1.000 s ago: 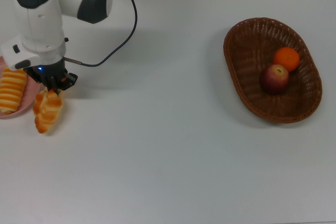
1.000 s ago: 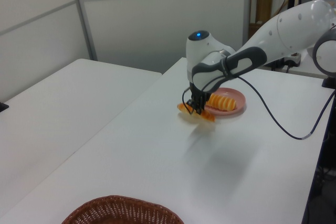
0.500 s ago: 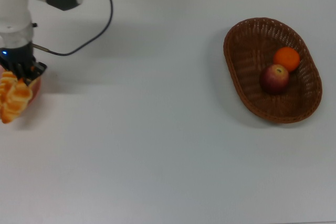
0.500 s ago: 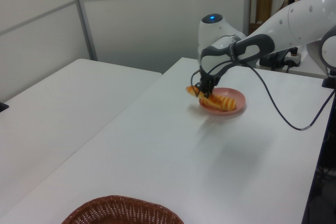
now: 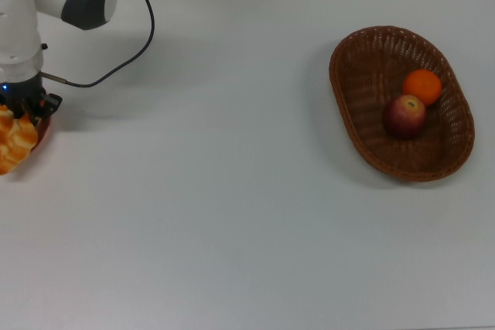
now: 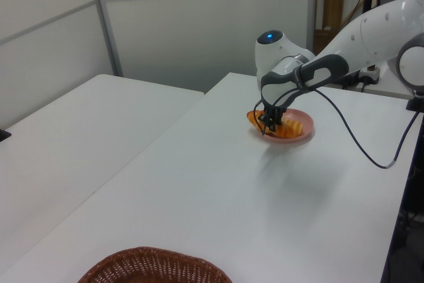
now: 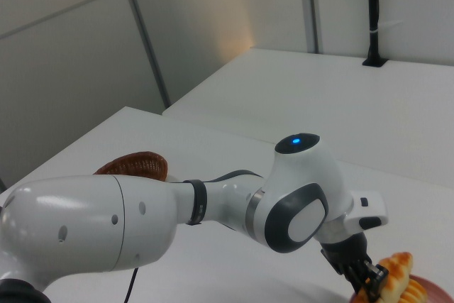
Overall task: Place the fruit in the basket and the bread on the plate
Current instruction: 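Lower the croissant onto the plate beside the striped roll and release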
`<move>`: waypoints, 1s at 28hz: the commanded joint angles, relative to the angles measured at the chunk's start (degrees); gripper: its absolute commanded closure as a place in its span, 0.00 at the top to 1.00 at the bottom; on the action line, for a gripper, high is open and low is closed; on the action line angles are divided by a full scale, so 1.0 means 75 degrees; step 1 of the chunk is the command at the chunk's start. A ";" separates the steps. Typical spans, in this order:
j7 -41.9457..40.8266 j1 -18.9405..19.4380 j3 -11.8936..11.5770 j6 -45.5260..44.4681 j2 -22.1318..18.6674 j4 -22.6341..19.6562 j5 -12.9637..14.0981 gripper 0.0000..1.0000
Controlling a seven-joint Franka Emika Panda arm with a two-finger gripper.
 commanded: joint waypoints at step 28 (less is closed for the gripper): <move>-0.0149 -0.0006 -0.0004 -0.0248 -0.0775 0.0211 0.0997 1.00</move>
